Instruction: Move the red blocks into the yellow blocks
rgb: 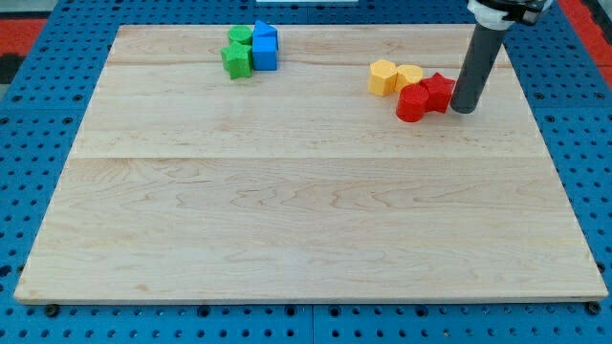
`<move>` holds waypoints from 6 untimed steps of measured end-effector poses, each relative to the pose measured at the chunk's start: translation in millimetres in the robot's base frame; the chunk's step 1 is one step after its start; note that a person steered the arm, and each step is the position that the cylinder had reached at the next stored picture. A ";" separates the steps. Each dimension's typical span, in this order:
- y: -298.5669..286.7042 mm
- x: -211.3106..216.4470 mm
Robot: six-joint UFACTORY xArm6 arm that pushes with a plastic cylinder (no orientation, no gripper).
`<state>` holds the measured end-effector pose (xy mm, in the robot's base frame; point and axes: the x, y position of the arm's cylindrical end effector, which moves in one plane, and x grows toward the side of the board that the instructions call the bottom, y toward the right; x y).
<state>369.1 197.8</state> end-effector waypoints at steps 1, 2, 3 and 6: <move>-7.1 1.8; -23.2 1.8; -27.5 5.9; -63.4 34.4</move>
<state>403.4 134.4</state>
